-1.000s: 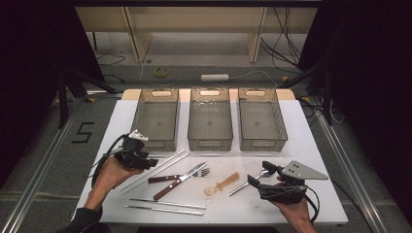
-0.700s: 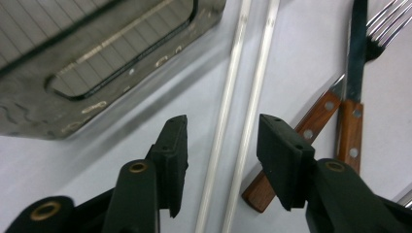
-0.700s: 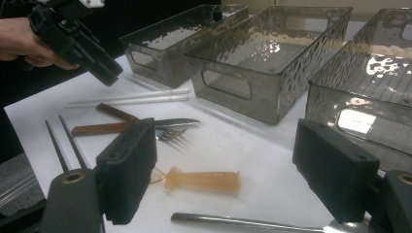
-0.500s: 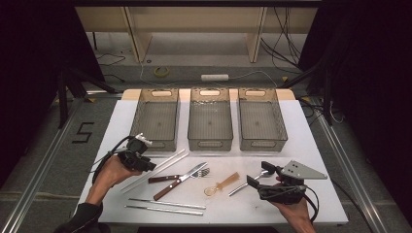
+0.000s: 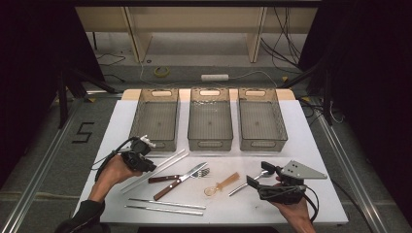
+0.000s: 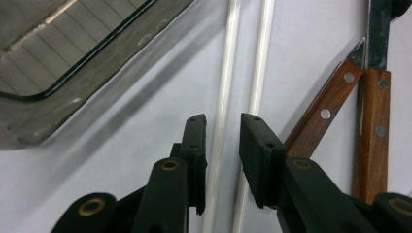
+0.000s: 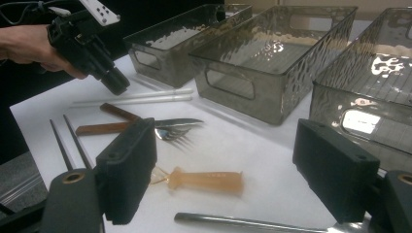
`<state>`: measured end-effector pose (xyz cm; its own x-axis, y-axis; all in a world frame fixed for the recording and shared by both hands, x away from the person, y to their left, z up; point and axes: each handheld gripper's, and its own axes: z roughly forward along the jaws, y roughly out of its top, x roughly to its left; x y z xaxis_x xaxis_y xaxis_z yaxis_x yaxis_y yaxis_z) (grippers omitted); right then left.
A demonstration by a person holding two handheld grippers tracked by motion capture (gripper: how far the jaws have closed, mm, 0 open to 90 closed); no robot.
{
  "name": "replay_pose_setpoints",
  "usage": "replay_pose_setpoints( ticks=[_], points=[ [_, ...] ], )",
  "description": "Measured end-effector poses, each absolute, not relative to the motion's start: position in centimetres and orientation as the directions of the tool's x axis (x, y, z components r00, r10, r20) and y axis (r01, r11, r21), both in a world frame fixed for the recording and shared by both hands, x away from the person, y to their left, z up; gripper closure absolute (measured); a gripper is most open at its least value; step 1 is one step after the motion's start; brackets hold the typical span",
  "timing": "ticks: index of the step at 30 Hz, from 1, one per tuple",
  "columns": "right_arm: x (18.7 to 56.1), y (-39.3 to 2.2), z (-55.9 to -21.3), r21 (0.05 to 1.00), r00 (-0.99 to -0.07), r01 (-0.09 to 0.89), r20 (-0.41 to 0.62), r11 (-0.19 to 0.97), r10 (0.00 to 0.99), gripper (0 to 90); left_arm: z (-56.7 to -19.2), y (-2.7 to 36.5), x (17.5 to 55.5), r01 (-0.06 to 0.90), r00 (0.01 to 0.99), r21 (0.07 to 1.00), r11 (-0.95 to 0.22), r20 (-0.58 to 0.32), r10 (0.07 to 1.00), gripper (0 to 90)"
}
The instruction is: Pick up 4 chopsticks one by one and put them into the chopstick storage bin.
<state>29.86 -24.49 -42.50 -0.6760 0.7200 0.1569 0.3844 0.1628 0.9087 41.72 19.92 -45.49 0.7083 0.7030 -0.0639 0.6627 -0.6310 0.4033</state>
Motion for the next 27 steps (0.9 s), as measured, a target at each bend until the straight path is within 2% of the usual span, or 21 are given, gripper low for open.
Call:
replay_pose_setpoints(
  ticks=[16,19,27],
  points=[
    [29.9,-24.5,-42.5,0.906,-0.675,0.39,0.159,0.165,0.72,25.2,-46.5,19.6,42.1,0.648,0.735,0.354,-0.674,-0.058,0.676,77.8],
    [29.9,-24.5,-42.5,0.906,-0.676,0.391,0.161,0.164,0.719,25.3,-46.6,19.5,42.1,0.642,0.739,0.35,-0.682,-0.045,0.672,81.4],
    [29.9,-24.5,-42.5,0.905,-0.678,0.391,0.16,0.167,0.718,25.6,-46.6,19.2,41.9,0.596,0.774,0.343,-0.726,-0.005,0.633,83.1]
  ],
)
